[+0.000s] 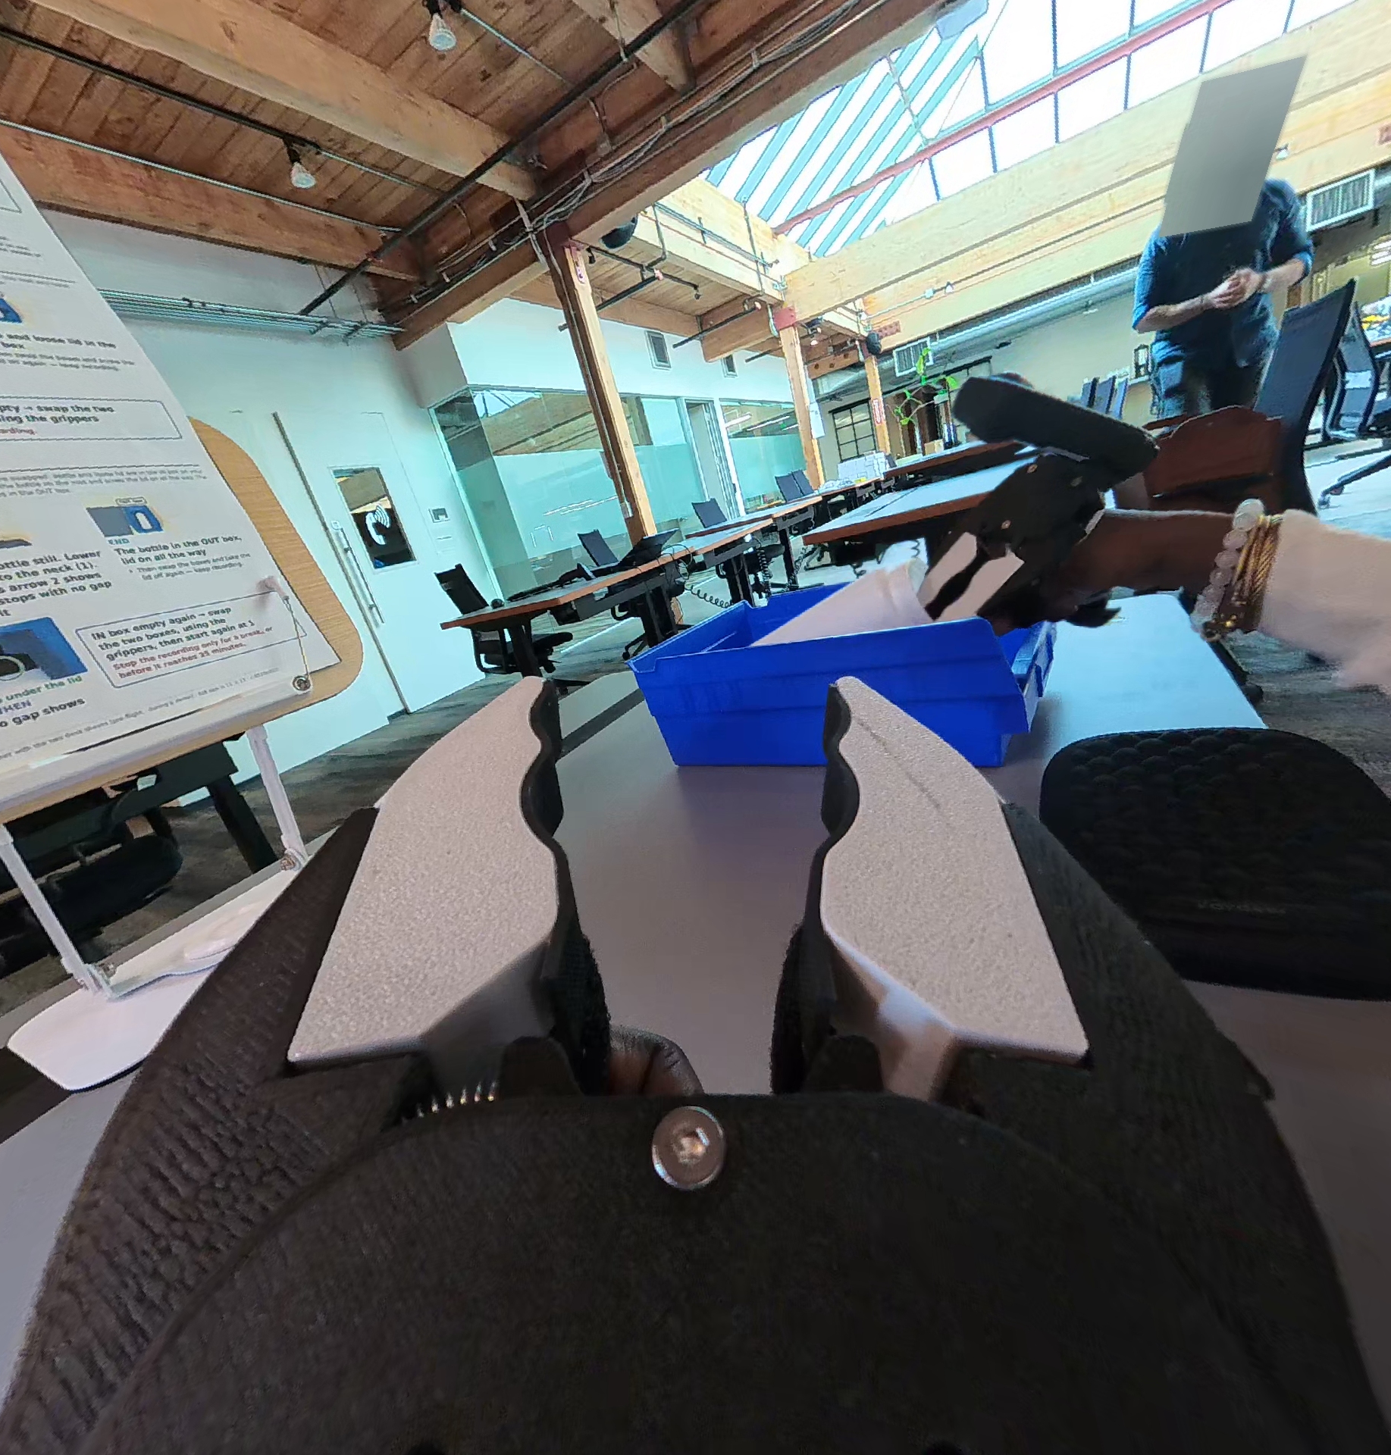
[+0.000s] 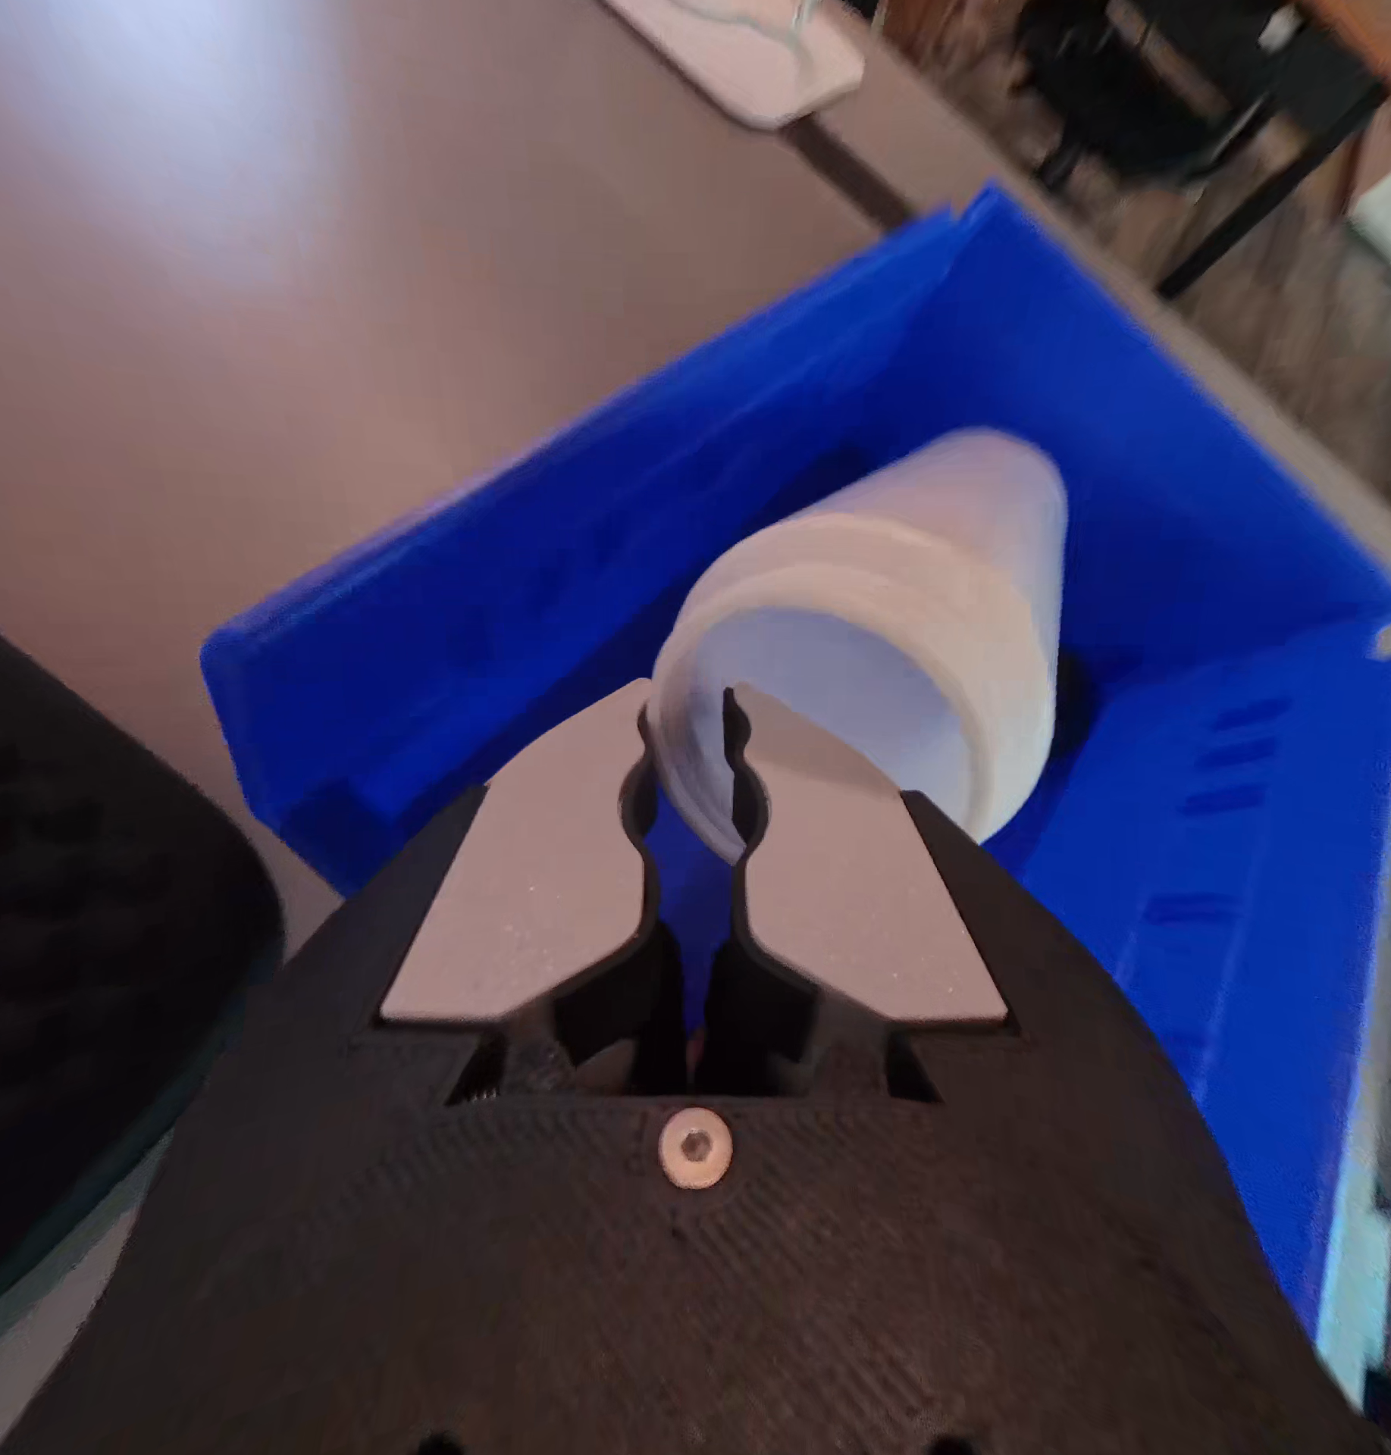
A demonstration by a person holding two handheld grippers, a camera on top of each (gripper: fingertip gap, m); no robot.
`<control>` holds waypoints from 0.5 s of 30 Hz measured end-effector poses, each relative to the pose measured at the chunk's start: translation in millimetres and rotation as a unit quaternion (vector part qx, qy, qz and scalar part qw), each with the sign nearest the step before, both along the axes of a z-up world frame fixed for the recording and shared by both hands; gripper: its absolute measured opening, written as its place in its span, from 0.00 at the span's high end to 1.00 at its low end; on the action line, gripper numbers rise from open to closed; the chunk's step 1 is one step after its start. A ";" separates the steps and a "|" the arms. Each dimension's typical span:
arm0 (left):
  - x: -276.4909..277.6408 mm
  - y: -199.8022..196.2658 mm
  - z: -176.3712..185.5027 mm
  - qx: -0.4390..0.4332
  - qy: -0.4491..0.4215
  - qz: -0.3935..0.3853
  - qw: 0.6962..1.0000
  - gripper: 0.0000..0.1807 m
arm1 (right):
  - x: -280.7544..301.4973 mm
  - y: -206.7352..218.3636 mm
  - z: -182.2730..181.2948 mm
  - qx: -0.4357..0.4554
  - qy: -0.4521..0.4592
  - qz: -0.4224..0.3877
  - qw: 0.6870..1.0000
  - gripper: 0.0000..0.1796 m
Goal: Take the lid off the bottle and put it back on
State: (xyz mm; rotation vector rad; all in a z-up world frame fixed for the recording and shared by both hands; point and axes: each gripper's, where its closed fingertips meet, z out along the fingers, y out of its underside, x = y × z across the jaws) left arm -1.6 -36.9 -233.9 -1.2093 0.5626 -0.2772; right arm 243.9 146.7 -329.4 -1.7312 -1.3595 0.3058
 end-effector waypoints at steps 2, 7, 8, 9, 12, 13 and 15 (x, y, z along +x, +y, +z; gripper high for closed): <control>0.1 -0.2 0.5 0.002 0.001 0.001 1.000 0.65 | 7.6 -3.2 -10.5 -0.044 -0.017 -0.018 0.999 0.91; -0.8 -1.3 2.5 0.007 0.002 0.004 1.000 0.65 | 17.2 -3.8 -25.2 -0.119 -0.034 -0.049 0.991 0.94; -1.0 -1.2 2.6 0.007 0.002 0.005 1.000 0.65 | 17.2 -3.8 -26.6 -0.123 -0.034 -0.050 0.991 0.95; -1.2 -1.1 2.6 0.006 0.001 0.005 1.000 0.65 | 17.3 -4.7 -27.8 -0.128 -0.034 -0.049 0.990 0.95; -0.6 -0.8 2.1 0.004 0.004 0.005 1.000 0.65 | 21.8 -5.8 -29.5 -0.136 -0.049 -0.058 0.988 0.94; -0.9 -1.0 2.7 0.003 0.005 0.006 1.000 0.65 | 23.9 -5.6 -27.5 -0.132 -0.054 -0.063 0.988 0.93; -2.0 -2.2 6.2 -0.005 0.003 0.011 1.000 0.65 | 27.5 -5.1 -18.1 -0.123 -0.051 -0.076 0.988 0.87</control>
